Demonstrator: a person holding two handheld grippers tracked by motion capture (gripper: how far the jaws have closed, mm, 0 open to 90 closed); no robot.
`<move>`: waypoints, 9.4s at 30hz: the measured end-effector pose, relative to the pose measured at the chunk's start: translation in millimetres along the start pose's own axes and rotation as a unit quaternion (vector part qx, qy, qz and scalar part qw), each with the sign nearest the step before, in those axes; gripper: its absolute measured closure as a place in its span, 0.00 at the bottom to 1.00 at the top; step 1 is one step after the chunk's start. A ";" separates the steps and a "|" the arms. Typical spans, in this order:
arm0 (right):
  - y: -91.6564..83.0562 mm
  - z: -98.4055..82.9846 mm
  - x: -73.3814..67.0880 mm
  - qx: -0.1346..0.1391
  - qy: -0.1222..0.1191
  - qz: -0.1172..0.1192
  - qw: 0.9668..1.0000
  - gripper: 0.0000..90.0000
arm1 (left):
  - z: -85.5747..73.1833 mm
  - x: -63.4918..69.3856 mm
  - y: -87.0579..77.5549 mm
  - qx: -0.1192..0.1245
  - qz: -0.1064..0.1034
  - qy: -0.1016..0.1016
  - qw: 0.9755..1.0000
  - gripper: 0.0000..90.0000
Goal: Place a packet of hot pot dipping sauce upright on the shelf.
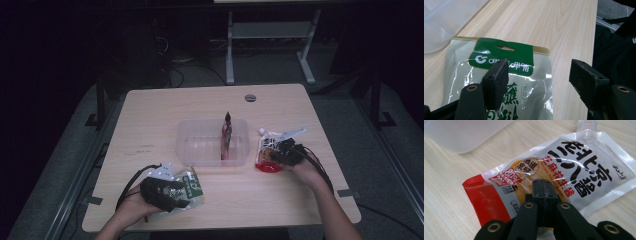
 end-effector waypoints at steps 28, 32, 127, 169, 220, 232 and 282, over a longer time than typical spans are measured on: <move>-24.4 -35.0 -68.6 -0.052 -0.067 0.041 0.996 1.00 | -1.9 4.2 2.6 -0.007 -0.007 0.008 1.000 0.35; -26.0 -37.8 -79.9 -0.056 -0.076 0.047 0.994 1.00 | -1.6 5.2 3.0 -0.009 -0.008 0.007 1.000 0.35; -64.3 -57.2 -71.7 0.001 0.033 0.109 0.993 0.63 | 61.5 6.0 74.1 -0.053 0.007 0.085 0.995 0.86; -23.8 -40.2 -102.8 -0.026 0.055 0.285 0.956 0.98 | 47.5 -2.3 79.8 -0.058 0.007 0.060 0.996 1.00; -108.2 19.6 -134.1 0.155 -0.039 0.333 0.929 1.00 | 17.3 2.6 8.3 -0.001 0.006 0.019 1.000 0.46; -136.6 42.4 -111.4 0.201 -0.039 0.307 0.930 1.00 | 6.6 2.2 2.2 0.001 0.005 0.006 1.000 0.42; -100.2 120.1 -30.0 0.154 -0.004 0.200 0.968 0.99 | 3.2 0.0 4.2 -0.009 -0.001 0.007 1.000 0.42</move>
Point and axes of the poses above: each handheld gripper's, and its own axes: y roughly forward along the jaws, z roughly out of its top, x roughly to its right, the point moved 7 cm from there along y, roughly forward along the jaws, and after that the axes turned 7 degrees about y, right-handed, at the moved point
